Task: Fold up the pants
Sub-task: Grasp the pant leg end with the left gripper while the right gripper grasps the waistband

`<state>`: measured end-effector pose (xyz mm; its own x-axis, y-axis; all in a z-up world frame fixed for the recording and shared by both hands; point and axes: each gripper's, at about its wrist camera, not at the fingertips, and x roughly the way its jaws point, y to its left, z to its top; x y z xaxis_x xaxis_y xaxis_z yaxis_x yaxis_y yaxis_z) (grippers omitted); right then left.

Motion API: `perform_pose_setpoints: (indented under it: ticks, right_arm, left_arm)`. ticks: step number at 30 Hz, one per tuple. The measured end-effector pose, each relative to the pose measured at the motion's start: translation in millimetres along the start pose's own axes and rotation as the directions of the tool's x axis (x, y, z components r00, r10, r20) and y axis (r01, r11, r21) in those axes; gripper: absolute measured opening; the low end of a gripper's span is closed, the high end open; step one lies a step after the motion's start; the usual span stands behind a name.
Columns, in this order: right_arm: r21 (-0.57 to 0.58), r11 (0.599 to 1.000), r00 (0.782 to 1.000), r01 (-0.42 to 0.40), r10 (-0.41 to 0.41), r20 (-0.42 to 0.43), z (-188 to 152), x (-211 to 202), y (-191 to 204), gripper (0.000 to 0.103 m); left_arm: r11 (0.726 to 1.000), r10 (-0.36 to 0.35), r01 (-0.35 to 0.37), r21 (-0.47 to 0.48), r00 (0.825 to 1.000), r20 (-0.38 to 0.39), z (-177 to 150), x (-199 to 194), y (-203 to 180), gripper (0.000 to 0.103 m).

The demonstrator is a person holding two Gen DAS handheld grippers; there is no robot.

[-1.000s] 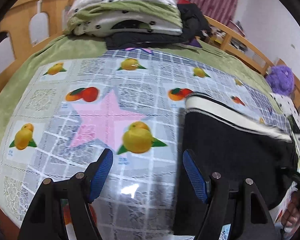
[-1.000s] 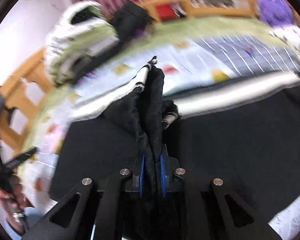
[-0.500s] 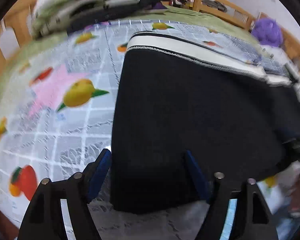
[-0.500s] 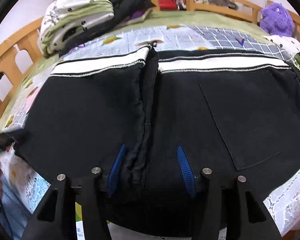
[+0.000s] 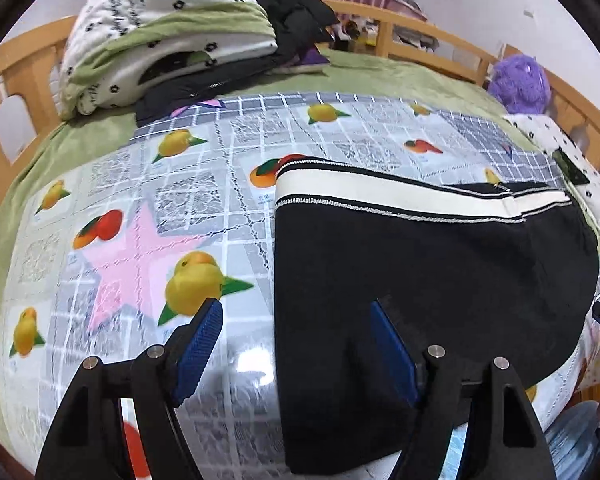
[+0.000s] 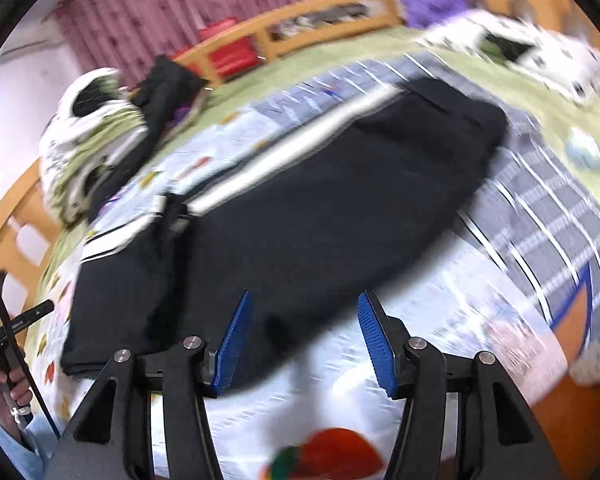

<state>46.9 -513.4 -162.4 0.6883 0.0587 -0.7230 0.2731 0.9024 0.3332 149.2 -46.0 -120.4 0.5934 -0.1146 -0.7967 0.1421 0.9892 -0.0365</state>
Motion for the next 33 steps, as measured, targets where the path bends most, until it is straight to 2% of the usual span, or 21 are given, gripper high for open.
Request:
perform_pose_setpoints:
  ticks: [3, 5, 9, 11, 13, 14, 15, 16, 17, 18, 22, 25, 27, 30, 33]
  right_arm:
    - [0.097, 0.995, 0.999, -0.036, 0.04, -0.037, 1, 15, -23, 0.055]
    - [0.131, 0.989, 0.997, -0.064, 0.069, -0.036, -2, 20, -32, 0.055]
    - [0.151, 0.985, 0.997, -0.078, 0.08, -0.008, 2, 28, -33, 0.055]
    - [0.162, 0.983, 0.996, -0.086, 0.089, -0.011, 8, 35, -34, 0.055]
    - [0.173, 0.981, 0.996, -0.09, 0.092, -0.009, 14, 44, -34, 0.056]
    - [0.174, 0.981, 0.996, -0.086, 0.089, -0.01, 16, 49, -34, 0.056]
    - [0.175, 0.98, 0.996, -0.089, 0.091, -0.003, 18, 55, -33, 0.052]
    - [0.176, 0.981, 0.996, -0.085, 0.086, 0.002, 20, 58, -33, 0.046]
    - [0.171, 0.983, 0.998, -0.064, 0.065, 0.003, 23, 63, -29, 0.021]
    - [0.161, 0.986, 0.999, -0.034, 0.034, 0.002, 26, 66, -26, 0.012]
    - [0.141, 0.99, 0.999, 0.008, -0.015, 0.053, 35, 56, -5, 0.007]
    - [0.144, 0.989, 0.997, -0.042, 0.031, 0.074, 46, 41, 12, 0.007]
    - [0.113, 0.99, 0.995, -0.088, 0.081, 0.062, 52, 37, 40, 0.007]
    - [0.044, 0.987, 0.988, -0.155, 0.154, 0.012, 43, 45, 89, 0.006]
    - [-0.005, 0.976, 0.974, -0.217, 0.216, -0.067, 19, 67, 139, 0.006]
  left_arm:
    - [0.999, -0.036, 0.037, 0.001, 0.999, -0.04, 10, 16, 6, 0.072]
    - [0.994, -0.112, 0.11, -0.025, 0.99, -0.085, 14, 32, 11, 0.072]
    - [0.981, -0.188, 0.181, -0.068, 0.974, -0.123, 17, 64, 16, 0.068]
    - [0.969, -0.24, 0.226, -0.104, 0.959, -0.15, 17, 82, 18, 0.067]
    - [0.957, -0.272, 0.256, -0.136, 0.955, -0.12, 18, 90, 20, 0.065]
    - [0.957, -0.276, 0.261, -0.13, 0.955, -0.112, 19, 91, 18, 0.058]
    - [0.957, -0.279, 0.266, -0.118, 0.953, -0.118, 21, 94, 15, 0.049]
    - [0.958, -0.278, 0.265, -0.109, 0.953, -0.124, 23, 96, 12, 0.046]
    - [0.956, -0.285, 0.272, -0.108, 0.951, -0.124, 25, 96, 11, 0.031]
    - [0.953, -0.294, 0.283, -0.103, 0.948, -0.117, 28, 94, 11, 0.011]
    - [0.914, -0.391, 0.382, -0.137, 0.919, -0.049, 47, 61, 31, 0.01]
    - [0.91, -0.393, 0.39, -0.144, 0.919, 0.006, 56, 33, 56, 0.01]
    - [0.921, -0.359, 0.359, -0.149, 0.933, 0.028, 56, 16, 78, 0.01]
    - [0.943, -0.269, 0.27, -0.196, 0.963, 0.032, 50, -4, 126, 0.01]
    - [0.966, -0.134, 0.13, -0.226, 0.991, -0.003, 33, -15, 175, 0.01]
